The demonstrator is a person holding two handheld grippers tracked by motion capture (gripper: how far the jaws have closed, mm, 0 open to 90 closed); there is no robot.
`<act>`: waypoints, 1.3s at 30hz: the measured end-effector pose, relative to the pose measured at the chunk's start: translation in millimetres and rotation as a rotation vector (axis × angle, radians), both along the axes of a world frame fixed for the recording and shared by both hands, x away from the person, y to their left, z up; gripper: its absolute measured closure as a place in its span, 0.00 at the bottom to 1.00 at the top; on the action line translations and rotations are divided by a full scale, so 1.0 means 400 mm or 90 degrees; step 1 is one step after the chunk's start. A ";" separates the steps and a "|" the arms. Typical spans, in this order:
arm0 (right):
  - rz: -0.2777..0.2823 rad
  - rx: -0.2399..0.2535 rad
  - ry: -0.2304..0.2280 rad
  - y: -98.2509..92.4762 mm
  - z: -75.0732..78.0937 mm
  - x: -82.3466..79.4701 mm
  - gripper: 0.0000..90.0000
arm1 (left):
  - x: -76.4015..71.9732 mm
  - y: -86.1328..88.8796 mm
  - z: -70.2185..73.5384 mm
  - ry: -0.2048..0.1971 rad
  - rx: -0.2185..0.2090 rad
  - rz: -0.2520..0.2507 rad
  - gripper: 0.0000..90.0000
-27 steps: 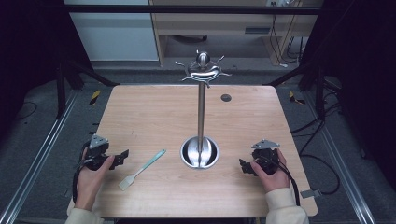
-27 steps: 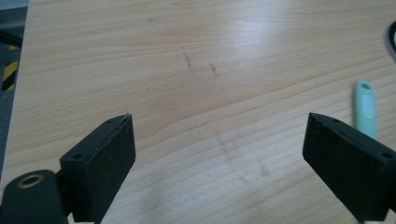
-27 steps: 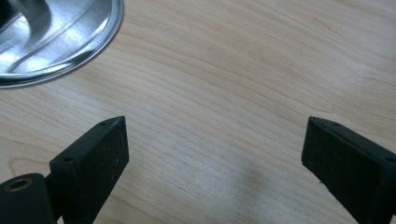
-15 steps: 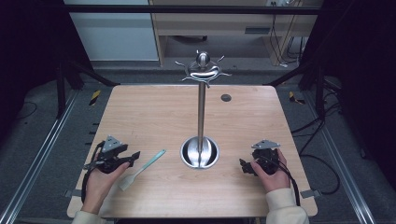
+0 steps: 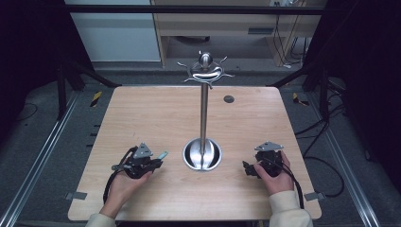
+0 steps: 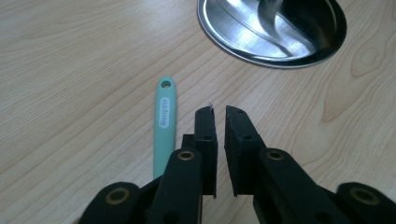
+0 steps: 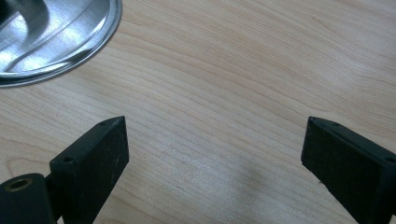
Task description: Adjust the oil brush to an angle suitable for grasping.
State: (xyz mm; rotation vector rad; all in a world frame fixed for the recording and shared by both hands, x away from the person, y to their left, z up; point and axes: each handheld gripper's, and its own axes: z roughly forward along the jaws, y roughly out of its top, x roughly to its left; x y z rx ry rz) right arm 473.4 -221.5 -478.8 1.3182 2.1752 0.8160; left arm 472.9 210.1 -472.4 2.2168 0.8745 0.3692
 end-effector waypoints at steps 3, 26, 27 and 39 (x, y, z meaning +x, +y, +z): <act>0.000 -0.002 -0.001 -0.001 -0.001 0.000 0.09 | 0.006 -0.005 -0.010 0.012 0.011 0.004 0.98; -0.001 -0.001 0.001 -0.001 -0.001 -0.001 0.09 | 0.033 0.008 -0.039 0.001 0.079 0.062 1.00; -0.001 -0.001 0.001 -0.001 -0.001 -0.001 0.09 | 0.033 0.008 -0.039 0.001 0.079 0.062 1.00; -0.003 0.000 -0.001 -0.002 0.000 -0.002 0.09 | 0.013 0.042 0.039 0.033 0.124 0.114 0.91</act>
